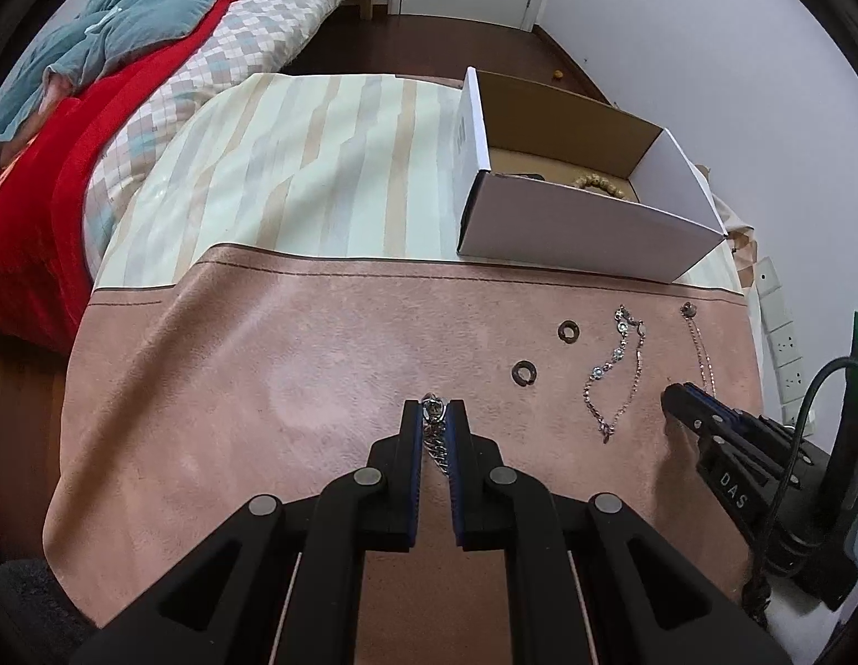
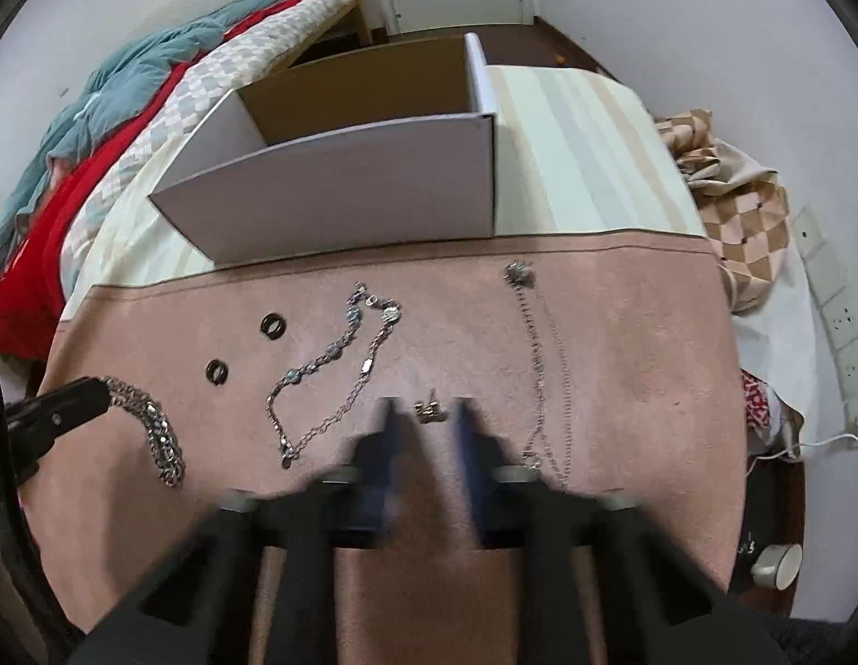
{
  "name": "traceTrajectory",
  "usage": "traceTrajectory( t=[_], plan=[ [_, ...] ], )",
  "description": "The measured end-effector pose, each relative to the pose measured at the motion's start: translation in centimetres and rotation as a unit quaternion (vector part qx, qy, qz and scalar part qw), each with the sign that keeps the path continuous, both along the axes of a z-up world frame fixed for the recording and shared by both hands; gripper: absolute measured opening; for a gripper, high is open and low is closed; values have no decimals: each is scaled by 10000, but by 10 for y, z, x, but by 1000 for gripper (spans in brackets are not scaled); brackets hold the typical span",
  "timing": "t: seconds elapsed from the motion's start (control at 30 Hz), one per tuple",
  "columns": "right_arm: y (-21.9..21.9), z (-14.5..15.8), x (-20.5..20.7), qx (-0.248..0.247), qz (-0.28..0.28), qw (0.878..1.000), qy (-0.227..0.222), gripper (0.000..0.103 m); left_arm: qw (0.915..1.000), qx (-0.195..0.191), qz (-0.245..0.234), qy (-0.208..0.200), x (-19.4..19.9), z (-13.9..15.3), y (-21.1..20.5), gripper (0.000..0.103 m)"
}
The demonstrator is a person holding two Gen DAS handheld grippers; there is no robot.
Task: Organize jewelry
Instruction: 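Grasp the chunky silver chain bracelet with the left gripper, then lower the chain bracelet into the white box and open the left gripper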
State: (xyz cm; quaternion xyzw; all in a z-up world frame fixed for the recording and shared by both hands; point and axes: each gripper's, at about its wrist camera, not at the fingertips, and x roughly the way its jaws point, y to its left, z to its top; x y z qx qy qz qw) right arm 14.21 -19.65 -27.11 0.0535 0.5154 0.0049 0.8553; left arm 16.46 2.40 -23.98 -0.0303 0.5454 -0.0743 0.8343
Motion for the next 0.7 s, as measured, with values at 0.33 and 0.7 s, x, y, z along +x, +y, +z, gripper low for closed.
traceTrajectory(
  t=[0.33, 0.7],
  plan=[
    [-4, 49, -10, 465, 64, 9978, -468, 8, 9990, -381, -143, -179, 5, 36, -7, 5],
    [-21, 134, 61, 899, 251, 9918, -871, 8, 9899, -802, -735, -905, 70, 139, -49, 5]
  ],
)
